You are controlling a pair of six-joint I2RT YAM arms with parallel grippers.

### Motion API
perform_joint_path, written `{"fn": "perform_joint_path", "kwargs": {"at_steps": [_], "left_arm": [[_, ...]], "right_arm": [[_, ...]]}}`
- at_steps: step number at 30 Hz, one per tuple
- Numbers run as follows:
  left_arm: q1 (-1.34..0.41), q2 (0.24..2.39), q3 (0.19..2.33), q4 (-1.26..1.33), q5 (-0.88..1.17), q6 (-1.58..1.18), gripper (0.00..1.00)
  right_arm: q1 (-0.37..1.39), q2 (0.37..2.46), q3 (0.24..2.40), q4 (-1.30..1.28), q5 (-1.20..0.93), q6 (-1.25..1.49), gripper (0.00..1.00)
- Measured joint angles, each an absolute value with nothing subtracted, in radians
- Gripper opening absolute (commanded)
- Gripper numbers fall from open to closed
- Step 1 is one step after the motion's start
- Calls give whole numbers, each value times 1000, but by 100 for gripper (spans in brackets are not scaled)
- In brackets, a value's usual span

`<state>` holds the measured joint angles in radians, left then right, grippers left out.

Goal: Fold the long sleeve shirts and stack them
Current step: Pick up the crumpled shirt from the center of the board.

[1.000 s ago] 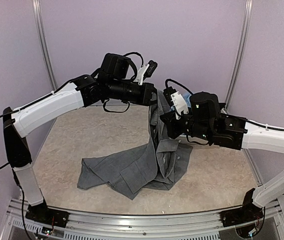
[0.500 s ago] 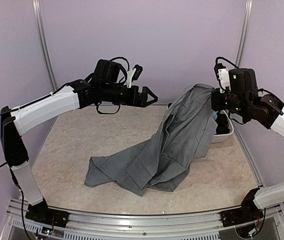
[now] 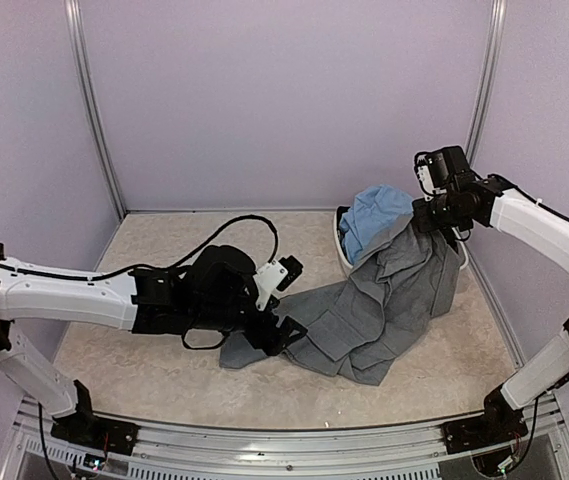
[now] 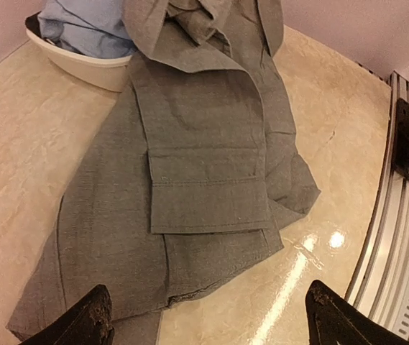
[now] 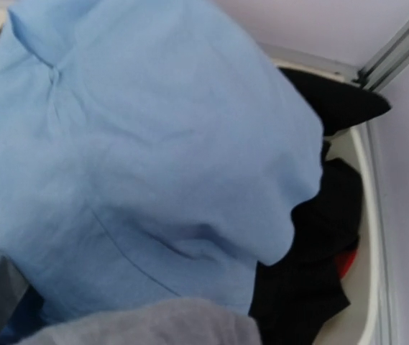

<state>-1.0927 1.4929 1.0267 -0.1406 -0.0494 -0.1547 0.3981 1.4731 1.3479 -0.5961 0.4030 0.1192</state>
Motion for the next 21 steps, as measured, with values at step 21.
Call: {"fn": "perform_joint_path", "kwargs": {"at_steps": [21], "left_arm": [[-1365, 1966, 1121, 46, -330, 109, 53]], "right_arm": [[332, 1526, 1391, -584, 261, 59, 0]]}}
